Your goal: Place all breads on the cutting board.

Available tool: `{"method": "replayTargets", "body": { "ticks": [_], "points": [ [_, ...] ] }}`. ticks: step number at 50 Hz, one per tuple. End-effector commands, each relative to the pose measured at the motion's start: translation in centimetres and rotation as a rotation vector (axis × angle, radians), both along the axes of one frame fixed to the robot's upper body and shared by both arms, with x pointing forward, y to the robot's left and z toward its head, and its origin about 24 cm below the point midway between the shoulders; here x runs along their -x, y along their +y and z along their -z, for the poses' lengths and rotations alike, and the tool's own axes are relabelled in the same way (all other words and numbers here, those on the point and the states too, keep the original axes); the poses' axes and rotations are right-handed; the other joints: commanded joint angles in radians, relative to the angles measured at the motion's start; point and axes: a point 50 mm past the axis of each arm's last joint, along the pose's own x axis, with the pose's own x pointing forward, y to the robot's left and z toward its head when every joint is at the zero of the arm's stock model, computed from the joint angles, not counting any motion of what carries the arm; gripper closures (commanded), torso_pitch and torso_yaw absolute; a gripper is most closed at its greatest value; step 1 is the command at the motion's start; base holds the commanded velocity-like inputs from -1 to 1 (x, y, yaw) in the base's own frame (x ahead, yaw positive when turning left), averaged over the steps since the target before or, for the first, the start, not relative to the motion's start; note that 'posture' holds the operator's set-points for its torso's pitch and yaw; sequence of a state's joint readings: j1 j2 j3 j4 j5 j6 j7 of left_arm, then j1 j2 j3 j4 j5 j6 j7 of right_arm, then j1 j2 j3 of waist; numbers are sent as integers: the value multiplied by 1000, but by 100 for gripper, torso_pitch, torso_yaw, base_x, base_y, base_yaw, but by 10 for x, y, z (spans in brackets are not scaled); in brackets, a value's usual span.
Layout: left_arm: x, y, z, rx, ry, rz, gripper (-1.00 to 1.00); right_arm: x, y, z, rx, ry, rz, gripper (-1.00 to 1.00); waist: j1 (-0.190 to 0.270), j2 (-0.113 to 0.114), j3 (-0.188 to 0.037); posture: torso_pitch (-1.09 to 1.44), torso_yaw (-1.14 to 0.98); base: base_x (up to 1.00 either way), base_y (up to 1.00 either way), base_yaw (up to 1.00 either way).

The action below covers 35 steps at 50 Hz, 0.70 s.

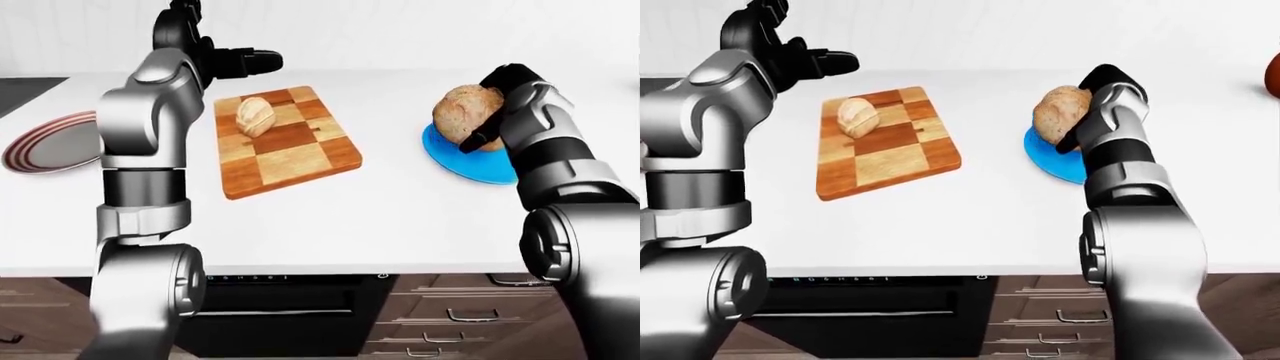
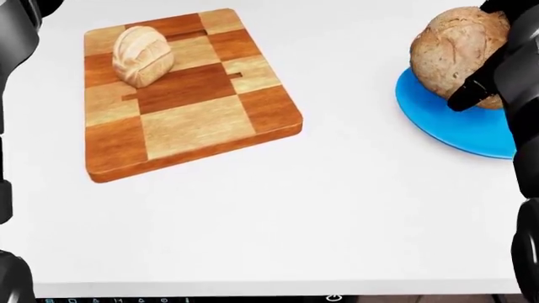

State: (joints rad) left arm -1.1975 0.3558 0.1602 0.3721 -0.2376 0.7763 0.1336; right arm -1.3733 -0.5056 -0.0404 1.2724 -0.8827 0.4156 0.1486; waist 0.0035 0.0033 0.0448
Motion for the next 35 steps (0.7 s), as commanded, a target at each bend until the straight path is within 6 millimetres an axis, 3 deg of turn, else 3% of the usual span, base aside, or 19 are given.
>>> {"method": "replayTargets", "body": {
  "ticks": [1,2,5,7,13,20,30,35],
  "points": [
    [7,-1,-24,-1,-105,3,-100,0,4,-35,44,-125,-12,4,1,-4,-36,0,0,0,0,0],
    [7,-1,-24,-1,-105,5,-100,0,4,-39,48,-158,-9,6,1,-4,-35,0,0,0,0,0],
    [8,-1,-23,-2,-102,5,-100,3,5,-63,49,-205,-7,50,0,-4,-35,0,0,0,0,0],
    [7,-1,-22,-3,-101,7,-100,5,8,-77,55,-215,-13,100,0,-3,-35,0,0,0,0,0],
    [7,-1,-26,-1,-106,8,-100,12,22,-123,116,-235,-55,100,-3,1,-28,0,0,0,0,0],
    [8,0,-38,-1,-122,4,-100,11,58,-147,150,-235,-158,100,-8,4,-21,0,0,0,0,0],
    [7,9,-53,6,-144,-25,-100,9,112,-159,185,-221,-341,100,-11,17,-16,0,0,0,0,0],
    [8,10,-56,7,-149,-29,-100,7,130,-157,200,-213,-390,100,-12,22,-13,0,0,0,0,0]
  ]
}}
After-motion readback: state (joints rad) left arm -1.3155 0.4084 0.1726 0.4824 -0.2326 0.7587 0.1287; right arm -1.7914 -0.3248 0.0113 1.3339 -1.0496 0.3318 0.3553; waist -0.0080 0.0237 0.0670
